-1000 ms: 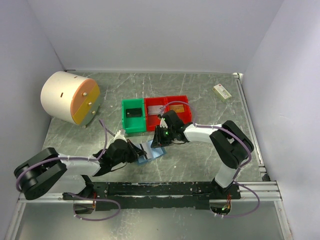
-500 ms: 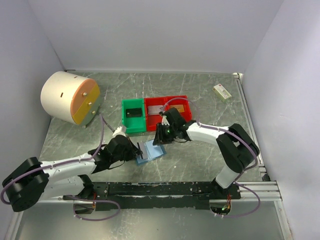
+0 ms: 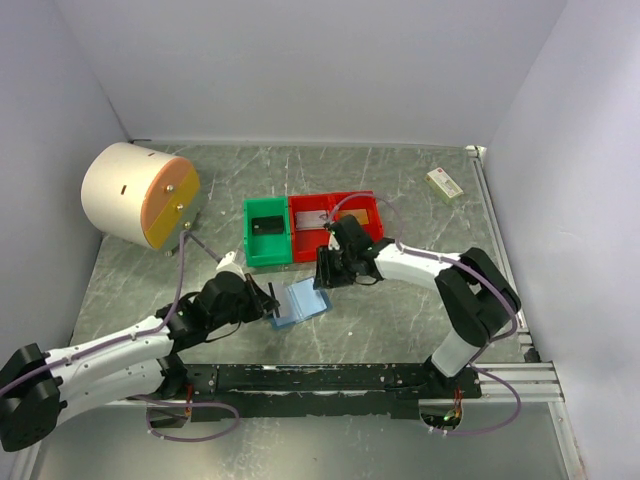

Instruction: Take the credit cards out of the card holder

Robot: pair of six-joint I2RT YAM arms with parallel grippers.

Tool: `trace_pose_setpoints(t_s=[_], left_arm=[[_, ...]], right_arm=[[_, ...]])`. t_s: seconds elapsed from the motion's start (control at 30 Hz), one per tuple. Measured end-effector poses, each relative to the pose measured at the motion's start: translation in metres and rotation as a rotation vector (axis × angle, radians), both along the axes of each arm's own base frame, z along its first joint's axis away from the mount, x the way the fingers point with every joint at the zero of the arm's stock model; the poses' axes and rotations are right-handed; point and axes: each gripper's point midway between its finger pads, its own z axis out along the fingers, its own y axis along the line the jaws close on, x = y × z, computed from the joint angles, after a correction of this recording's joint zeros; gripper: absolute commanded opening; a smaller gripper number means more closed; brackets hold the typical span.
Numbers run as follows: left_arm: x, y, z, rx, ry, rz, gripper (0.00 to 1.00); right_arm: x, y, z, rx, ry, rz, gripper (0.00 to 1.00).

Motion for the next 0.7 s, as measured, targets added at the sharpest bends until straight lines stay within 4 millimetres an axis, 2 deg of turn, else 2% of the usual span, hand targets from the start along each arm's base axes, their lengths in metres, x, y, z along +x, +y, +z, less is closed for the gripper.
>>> trace_pose_setpoints(t_s=[0.13, 0.4, 0.53, 0.7], left_arm=[[0.000, 0.000, 0.005, -0.007, -0.017, -0.007, 0.07], [0.000, 0.000, 0.004, 0.005, -0.031, -0.021, 0.07], [0.002, -0.006, 0.013, -0.038, -0.066, -0.039, 0.07], [0.006, -0.007, 0.020, -0.112, -0.109, -0.086, 0.07]], right_arm=[[-0.023, -0.003, -0.015, 0.021, 0.084, 0.018, 0.40], [-0.054, -0.006, -0.009, 0.097, 0.136, 0.060, 0.40], [-0.048, -0.014, 0.012, 0.079, 0.048, 0.048, 0.45], [-0.019, -0.016, 0.059, 0.101, -0.138, 0.005, 0.66]])
